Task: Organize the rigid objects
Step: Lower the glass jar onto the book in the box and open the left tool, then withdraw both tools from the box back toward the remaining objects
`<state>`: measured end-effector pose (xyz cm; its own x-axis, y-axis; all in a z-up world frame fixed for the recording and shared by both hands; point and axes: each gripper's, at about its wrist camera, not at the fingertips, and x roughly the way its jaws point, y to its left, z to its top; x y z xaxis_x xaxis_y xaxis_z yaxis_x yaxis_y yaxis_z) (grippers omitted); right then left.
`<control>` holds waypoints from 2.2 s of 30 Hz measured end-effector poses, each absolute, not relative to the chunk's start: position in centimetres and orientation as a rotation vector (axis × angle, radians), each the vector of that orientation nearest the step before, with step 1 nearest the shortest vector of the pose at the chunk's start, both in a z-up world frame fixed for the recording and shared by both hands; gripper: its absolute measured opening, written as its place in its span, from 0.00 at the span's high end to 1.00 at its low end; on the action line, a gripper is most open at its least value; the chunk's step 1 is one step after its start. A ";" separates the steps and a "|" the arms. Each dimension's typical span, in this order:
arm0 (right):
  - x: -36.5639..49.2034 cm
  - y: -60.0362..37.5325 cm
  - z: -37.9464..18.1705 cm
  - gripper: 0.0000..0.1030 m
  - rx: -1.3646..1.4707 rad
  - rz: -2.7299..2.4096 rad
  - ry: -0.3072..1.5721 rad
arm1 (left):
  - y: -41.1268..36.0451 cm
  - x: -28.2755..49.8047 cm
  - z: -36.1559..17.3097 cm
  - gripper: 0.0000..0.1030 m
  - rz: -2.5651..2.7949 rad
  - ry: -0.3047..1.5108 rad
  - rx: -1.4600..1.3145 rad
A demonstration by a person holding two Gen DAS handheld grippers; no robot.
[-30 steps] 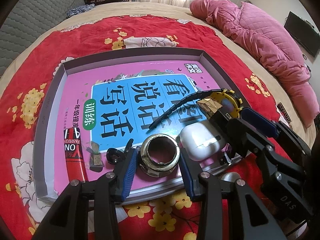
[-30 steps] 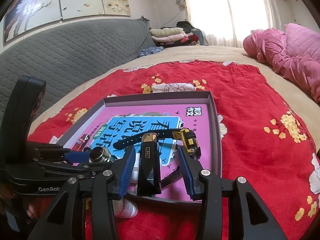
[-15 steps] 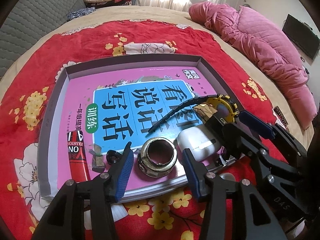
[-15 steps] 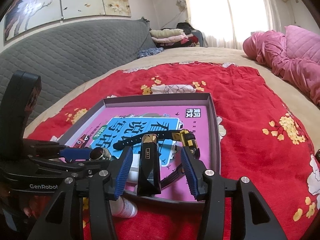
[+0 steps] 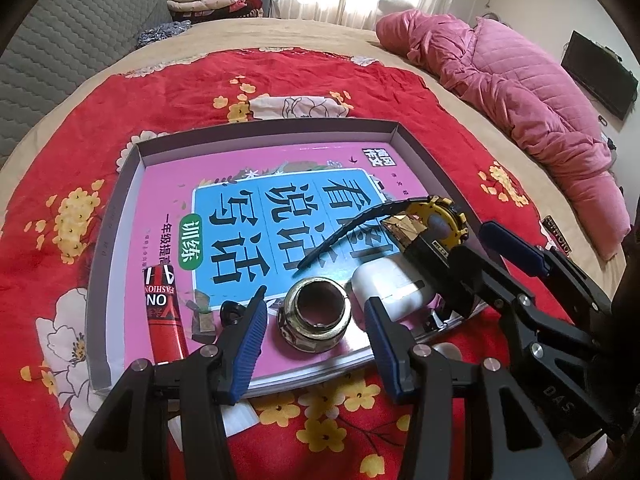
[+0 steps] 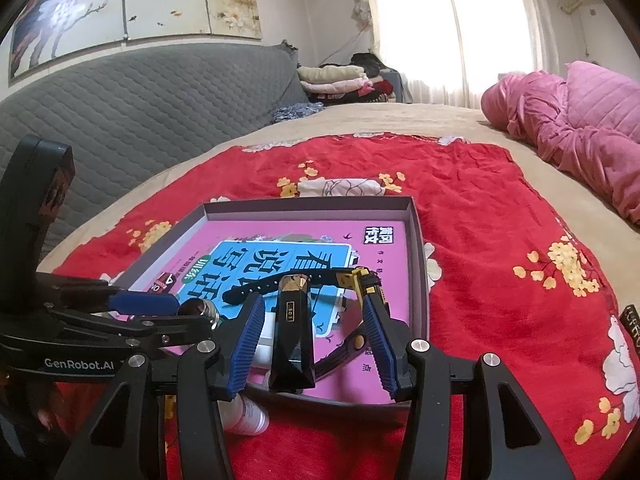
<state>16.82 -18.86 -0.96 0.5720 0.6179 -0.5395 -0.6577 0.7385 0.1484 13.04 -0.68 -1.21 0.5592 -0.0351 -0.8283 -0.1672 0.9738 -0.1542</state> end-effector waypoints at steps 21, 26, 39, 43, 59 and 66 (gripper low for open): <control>14.4 -19.5 0.5 0.33 -0.103 0.716 0.525 | -0.4 11.4 1.0 0.45 0.086 0.922 -0.218; 13.8 -19.6 0.7 0.31 -0.113 0.699 0.520 | -0.3 10.9 1.4 0.44 0.086 0.915 -0.218; 12.3 -20.7 1.6 0.29 -0.094 0.648 0.522 | 0.2 9.5 2.3 0.44 0.089 0.896 -0.230; 11.6 -21.0 2.0 0.28 -0.091 0.642 0.523 | 0.3 9.0 2.5 0.44 0.087 0.896 -0.233; 8.9 -20.4 1.7 0.28 -0.158 0.655 0.566 | 1.8 5.9 2.8 0.44 0.105 0.898 -0.219; 8.7 -19.4 0.7 0.28 -0.181 0.668 0.620 | 2.7 3.5 1.4 0.44 0.128 0.955 -0.214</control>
